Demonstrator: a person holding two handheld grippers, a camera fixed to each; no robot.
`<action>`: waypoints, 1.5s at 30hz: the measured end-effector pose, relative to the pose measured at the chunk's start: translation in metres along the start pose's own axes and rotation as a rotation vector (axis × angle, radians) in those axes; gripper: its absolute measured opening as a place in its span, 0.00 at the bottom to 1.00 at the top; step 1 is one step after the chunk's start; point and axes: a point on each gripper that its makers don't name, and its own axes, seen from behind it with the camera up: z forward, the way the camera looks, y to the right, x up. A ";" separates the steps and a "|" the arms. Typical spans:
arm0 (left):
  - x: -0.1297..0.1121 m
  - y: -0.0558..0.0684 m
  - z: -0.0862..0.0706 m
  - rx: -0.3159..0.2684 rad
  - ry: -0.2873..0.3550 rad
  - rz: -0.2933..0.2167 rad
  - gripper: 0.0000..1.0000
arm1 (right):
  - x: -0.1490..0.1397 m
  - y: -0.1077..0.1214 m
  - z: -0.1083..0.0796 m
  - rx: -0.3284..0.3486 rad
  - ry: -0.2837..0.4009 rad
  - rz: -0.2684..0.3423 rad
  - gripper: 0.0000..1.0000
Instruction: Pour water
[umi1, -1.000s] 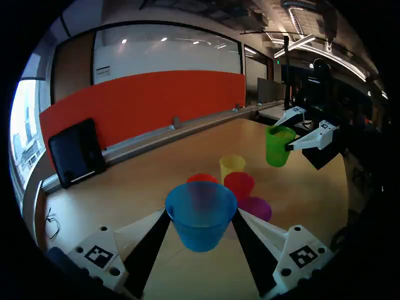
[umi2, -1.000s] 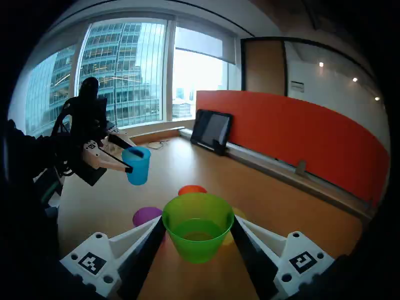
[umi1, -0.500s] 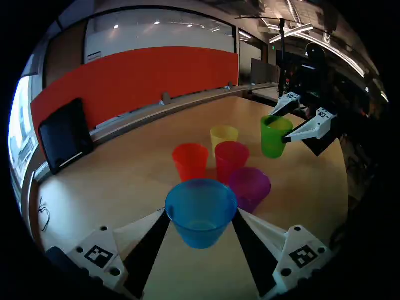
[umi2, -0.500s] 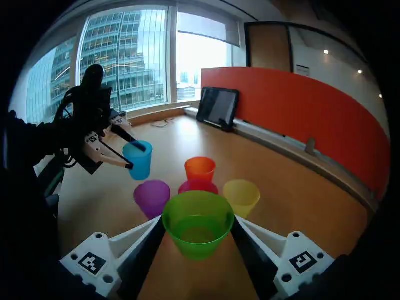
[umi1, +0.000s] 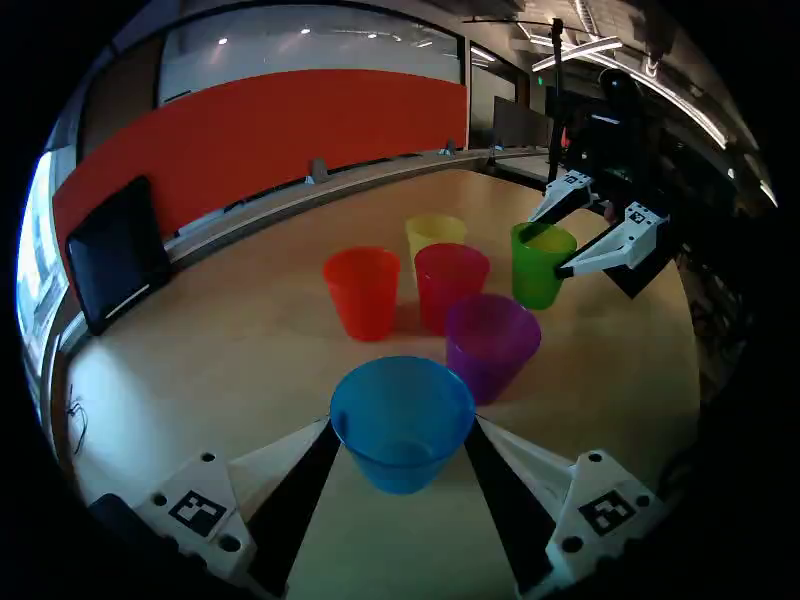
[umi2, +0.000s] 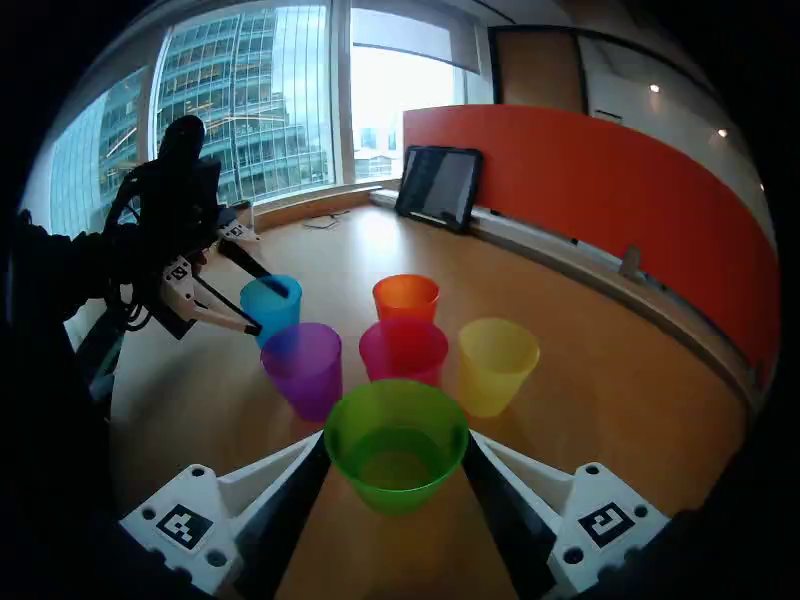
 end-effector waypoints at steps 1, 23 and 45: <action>-0.001 0.000 0.001 -0.002 -0.001 -0.002 0.86 | -0.001 0.000 0.000 0.000 -0.002 -0.001 0.92; -0.018 0.002 0.005 -0.007 -0.016 -0.008 0.86 | -0.017 -0.008 0.007 -0.005 -0.031 -0.022 0.92; -0.030 0.001 -0.007 0.011 -0.040 -0.031 0.95 | -0.033 -0.009 0.009 -0.029 -0.046 -0.030 0.93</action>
